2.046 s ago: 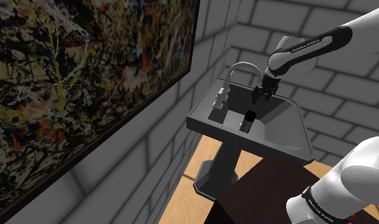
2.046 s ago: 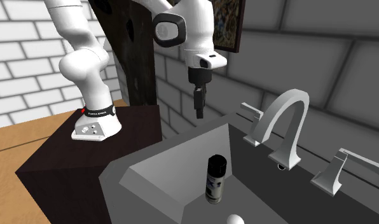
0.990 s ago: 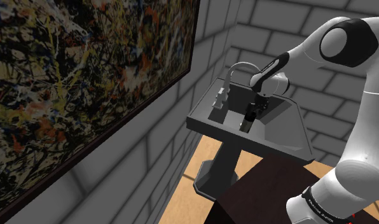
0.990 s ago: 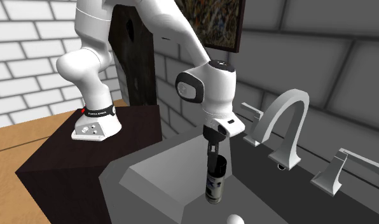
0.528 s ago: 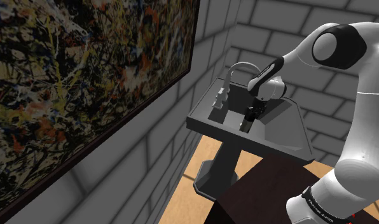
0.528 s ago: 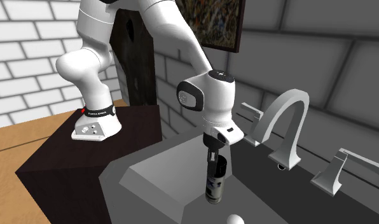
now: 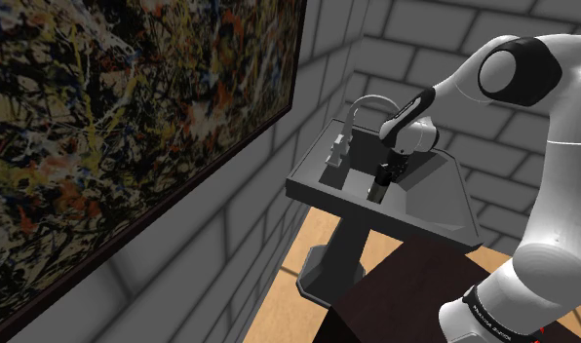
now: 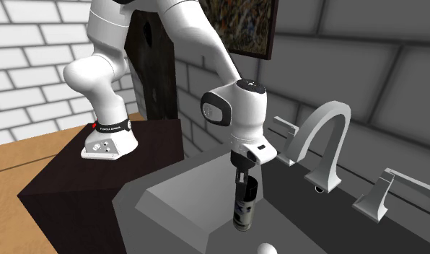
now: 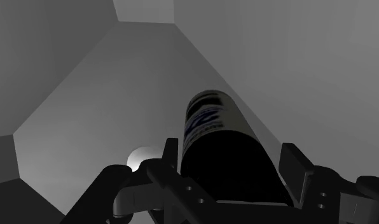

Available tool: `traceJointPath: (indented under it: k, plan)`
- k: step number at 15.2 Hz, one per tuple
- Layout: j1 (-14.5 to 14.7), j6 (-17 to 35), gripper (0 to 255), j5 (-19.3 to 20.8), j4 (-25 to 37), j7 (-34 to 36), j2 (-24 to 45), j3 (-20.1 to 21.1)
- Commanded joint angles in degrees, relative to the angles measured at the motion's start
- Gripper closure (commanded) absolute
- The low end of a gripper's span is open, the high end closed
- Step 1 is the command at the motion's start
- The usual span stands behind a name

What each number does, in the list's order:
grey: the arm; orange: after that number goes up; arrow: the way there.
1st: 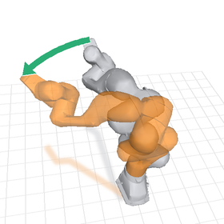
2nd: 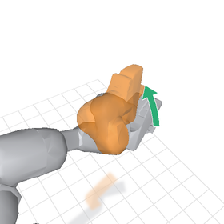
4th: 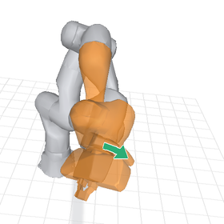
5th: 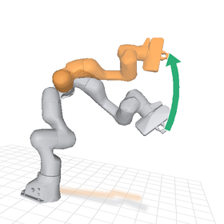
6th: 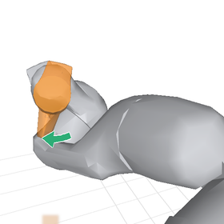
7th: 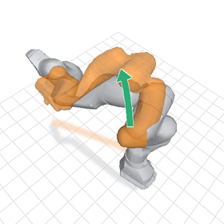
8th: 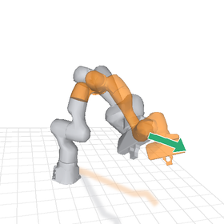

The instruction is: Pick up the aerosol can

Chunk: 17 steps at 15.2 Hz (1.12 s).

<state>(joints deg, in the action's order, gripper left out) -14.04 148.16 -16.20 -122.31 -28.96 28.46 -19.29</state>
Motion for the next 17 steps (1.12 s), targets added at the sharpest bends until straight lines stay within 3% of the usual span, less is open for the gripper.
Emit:
traceJointPath:
  k: [1, 17]
  plan:
    - [-0.01, 0.14, 255, -0.03, -0.28, -0.06, 0.05, 0.03]
    - [3.04, -8.67, 255, 5.9, -0.75, 3.9, -9.76, -4.04]
